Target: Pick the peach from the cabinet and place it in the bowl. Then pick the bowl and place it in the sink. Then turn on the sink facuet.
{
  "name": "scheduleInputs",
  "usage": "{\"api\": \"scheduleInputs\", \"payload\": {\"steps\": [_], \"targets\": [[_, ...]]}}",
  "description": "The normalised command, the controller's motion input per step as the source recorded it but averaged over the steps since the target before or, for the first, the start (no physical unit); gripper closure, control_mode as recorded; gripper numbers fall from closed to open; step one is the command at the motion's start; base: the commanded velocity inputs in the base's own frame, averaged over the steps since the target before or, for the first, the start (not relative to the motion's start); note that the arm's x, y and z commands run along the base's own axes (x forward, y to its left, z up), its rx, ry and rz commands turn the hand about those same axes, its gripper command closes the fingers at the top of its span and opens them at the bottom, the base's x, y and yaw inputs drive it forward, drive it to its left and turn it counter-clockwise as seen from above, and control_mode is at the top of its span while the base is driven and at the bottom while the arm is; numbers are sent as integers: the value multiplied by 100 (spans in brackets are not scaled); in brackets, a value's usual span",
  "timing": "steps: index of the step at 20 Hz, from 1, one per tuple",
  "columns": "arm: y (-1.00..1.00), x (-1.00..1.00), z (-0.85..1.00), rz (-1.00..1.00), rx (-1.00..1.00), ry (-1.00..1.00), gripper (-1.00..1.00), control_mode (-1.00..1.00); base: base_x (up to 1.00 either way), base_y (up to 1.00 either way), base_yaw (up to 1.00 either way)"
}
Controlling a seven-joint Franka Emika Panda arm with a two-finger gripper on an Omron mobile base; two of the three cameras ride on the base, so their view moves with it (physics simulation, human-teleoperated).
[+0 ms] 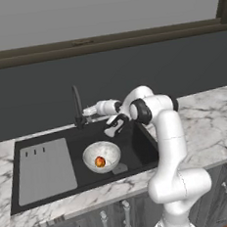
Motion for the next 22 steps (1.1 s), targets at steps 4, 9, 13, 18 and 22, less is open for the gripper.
{"api": "scheduleInputs", "payload": {"steps": [4,9,13,18,22], "targets": [[-3,5,-2,-9,0,0,100,-100,0,0,0],[-46,0,0,-11,0,1,100,-100,0,0,0],[-67,0,0,-11,0,3,100,-100,0,0,0],[-74,-1,-1,-9,1,4,100,-100,0,0,0],[-82,-2,-1,-8,3,4,100,-100,0,0,0]]}}
